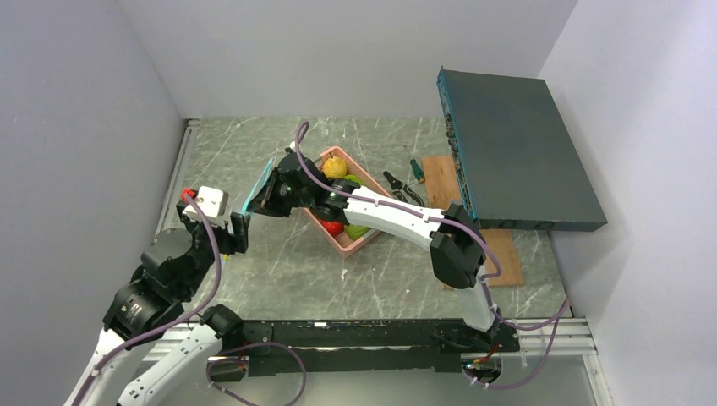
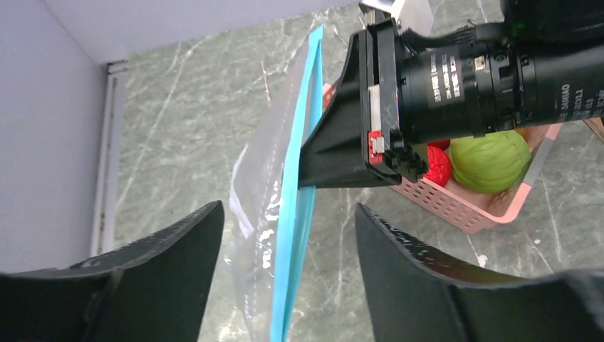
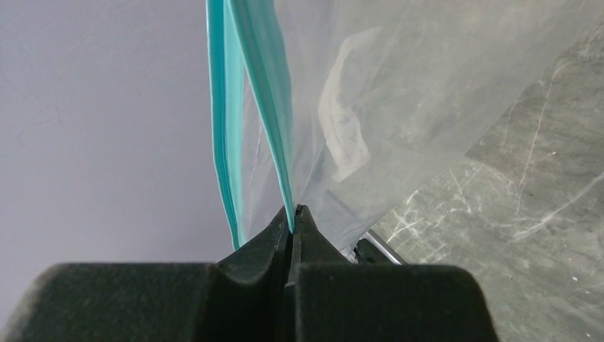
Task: Place the food in the zip-top bag and seal the zipper
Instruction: Open the zipper of the food storage bag.
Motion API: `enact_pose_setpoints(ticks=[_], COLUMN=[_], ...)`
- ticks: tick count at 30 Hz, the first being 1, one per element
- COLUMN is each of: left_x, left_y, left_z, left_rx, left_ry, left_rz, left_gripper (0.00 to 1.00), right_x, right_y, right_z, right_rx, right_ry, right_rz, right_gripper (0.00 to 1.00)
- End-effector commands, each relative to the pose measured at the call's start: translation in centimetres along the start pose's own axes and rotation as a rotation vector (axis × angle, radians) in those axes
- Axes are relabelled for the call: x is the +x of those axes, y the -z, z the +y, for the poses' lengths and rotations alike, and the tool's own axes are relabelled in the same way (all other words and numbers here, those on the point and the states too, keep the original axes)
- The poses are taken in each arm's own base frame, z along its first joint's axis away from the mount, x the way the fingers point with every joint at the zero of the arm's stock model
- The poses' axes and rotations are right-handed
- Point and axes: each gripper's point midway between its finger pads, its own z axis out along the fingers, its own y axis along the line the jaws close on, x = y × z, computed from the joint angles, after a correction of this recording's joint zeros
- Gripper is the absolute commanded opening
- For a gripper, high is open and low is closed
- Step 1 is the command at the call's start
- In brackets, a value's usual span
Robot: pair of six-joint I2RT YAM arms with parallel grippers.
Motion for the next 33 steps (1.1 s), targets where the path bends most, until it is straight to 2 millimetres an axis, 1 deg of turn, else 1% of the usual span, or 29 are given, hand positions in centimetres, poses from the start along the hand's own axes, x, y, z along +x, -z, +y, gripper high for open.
enact_pose_setpoints(ticks=[1,3,4,7,13,15,22,26,30,33], left_x=[-0.2,0.0,0.0,0.4,1.6,2.0,3.1,3.6,4.2,4.1], left_y=[-0.4,-0.7,-0.8,-1.2,-2.3,-2.8,-4.0,-4.5,-4.7,-4.8], left_z=[0.3,0.1,0.3,0.5,1.2,1.2,1.2,2.1,3.0,3.0], left_rx=[-0.026,-0.016,-0.017,-0.03,-0.086,-0.095,-0.121,-0.192,-0.261,-0.274], left_ry=[-0.048,-0.064,-0.102,-0.144,-0.205,-0.227,-0.244,-0.246,-0.242,-0.225], left_rz=[0.055,0.074,0.078,0.092,0.147,0.168,0.194,0.208,0.234,0.227], left_gripper=[0.69,0.69,0.69,0.69,0.6,0.58,0.59,0.52,0.47,0.43], right_x=[-0.3,-0.4,-0.4,-0.5,-0.3,-0.2,-0.1,0.2,0.3,0.4], right_y=[0.4,0.5,0.5,0.5,0.4,0.4,0.4,0.4,0.4,0.4], right_z=[1.6,1.8,1.9,2.0,2.0,2.1,2.3,2.2,2.3,2.4], right_rx=[-0.055,-0.055,-0.054,-0.055,-0.056,-0.059,-0.058,-0.055,-0.056,-0.053], right_ry=[0.005,0.007,0.007,0.008,0.002,0.001,0.006,0.006,0.01,0.016], right_rz=[-0.007,-0.009,-0.011,-0.013,-0.009,-0.004,-0.004,0.004,0.007,0.007], right_gripper=[0.0,0.0,0.0,0.0,0.0,0.0,0.0,0.0,0.0,0.0])
